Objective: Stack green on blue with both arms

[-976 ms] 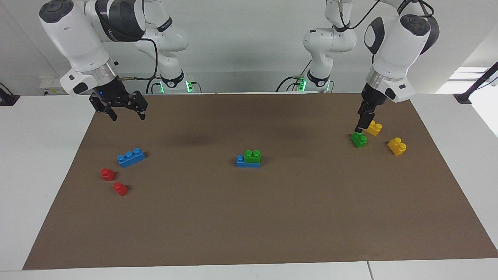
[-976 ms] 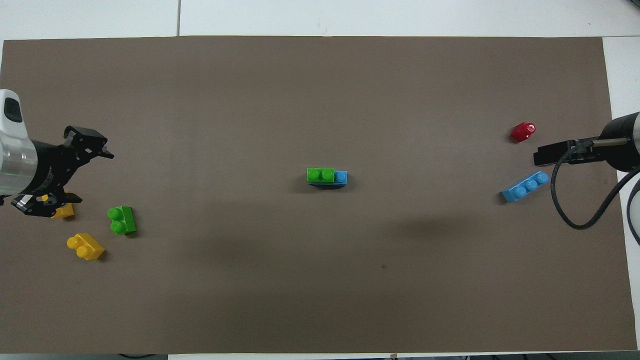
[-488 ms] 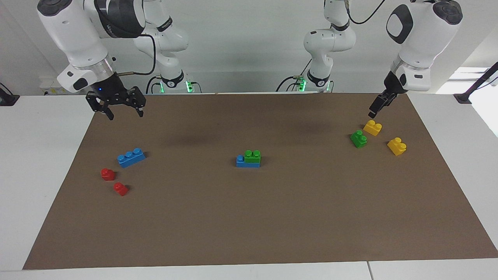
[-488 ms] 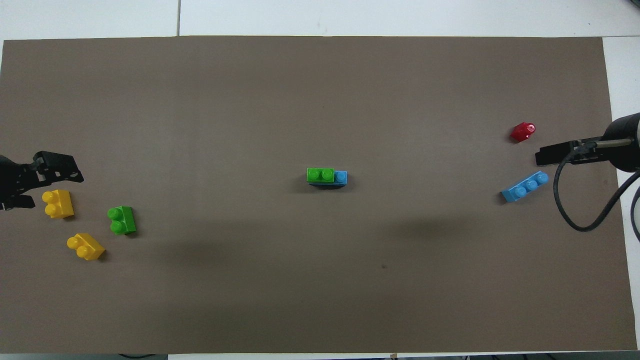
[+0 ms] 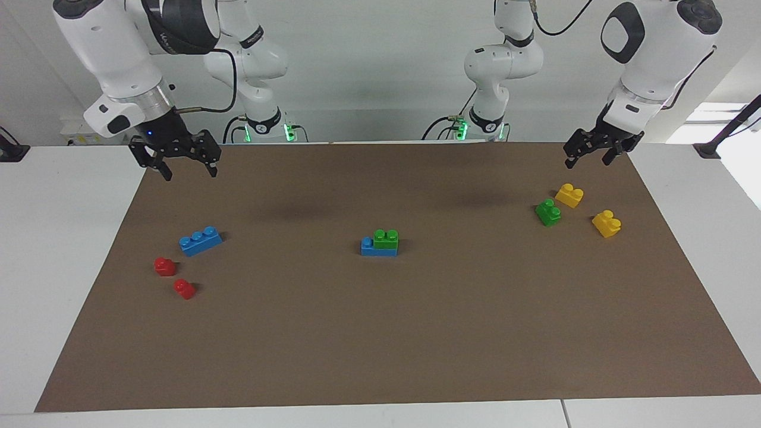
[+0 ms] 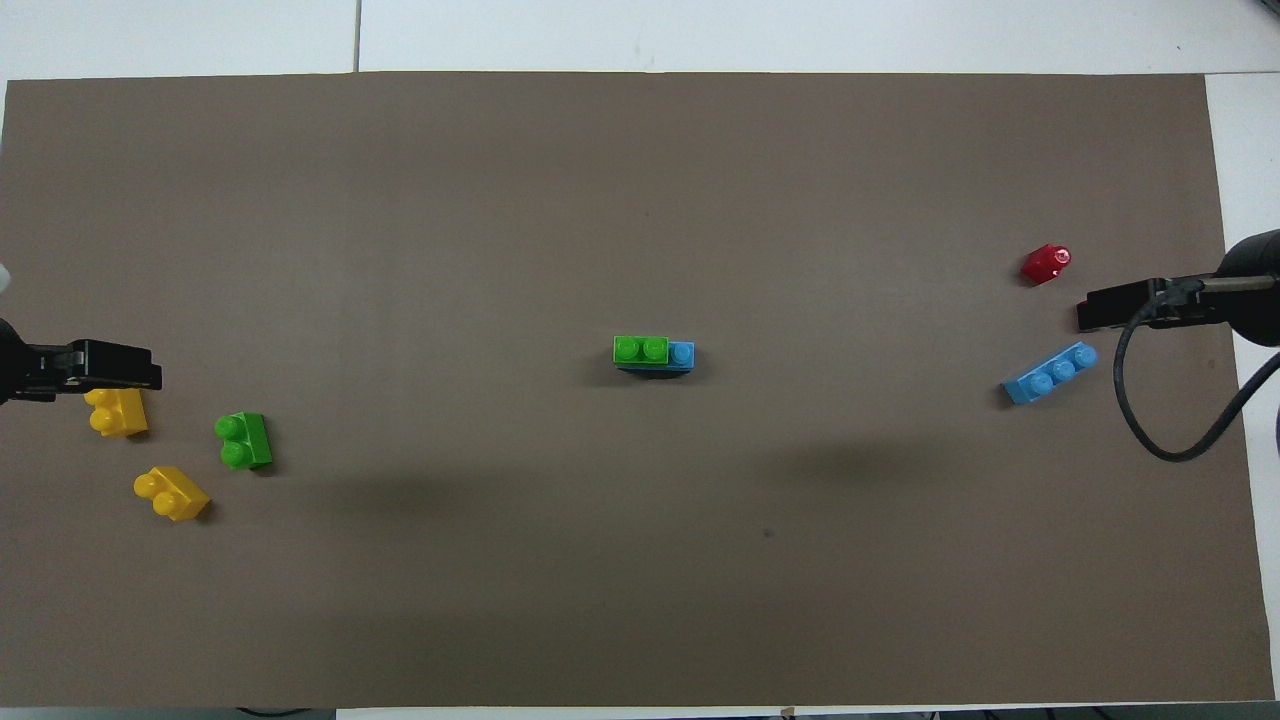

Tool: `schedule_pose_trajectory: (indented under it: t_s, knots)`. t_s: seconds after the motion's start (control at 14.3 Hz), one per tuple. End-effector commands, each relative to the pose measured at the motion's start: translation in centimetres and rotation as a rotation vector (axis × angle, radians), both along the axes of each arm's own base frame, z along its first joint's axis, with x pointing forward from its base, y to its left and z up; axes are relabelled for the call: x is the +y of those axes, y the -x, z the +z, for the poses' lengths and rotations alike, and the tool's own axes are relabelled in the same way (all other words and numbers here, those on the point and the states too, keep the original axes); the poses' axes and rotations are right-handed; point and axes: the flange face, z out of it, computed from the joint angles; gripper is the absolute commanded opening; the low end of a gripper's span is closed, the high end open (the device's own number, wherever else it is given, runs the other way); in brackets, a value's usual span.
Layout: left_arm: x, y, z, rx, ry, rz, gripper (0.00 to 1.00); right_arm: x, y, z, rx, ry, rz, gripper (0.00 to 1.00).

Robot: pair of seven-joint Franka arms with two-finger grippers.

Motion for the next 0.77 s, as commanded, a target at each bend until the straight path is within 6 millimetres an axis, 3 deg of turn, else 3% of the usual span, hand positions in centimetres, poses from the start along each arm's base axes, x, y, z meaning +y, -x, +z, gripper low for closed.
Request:
schedule_pose_trajectory:
  t_s: [0.0,0.49,0.7]
  knots:
    - [0.1,-0.1,0.8,0.004,0.007,-0.018,1.00,-0.6,0.4,0.6,0.012,0.055,-0.018,1.00]
    - [-2.0,-0.7,1.1,-0.010,0.009,0.115,1.00,-0.9,0.7,1.1,0.027,0.053,-0.024,1.00]
    - [-2.1,-3.5,0.7,0.054,0.011,0.109,1.00,-1.1,0.6,1.5,0.020,0.047,-0.028,1.00]
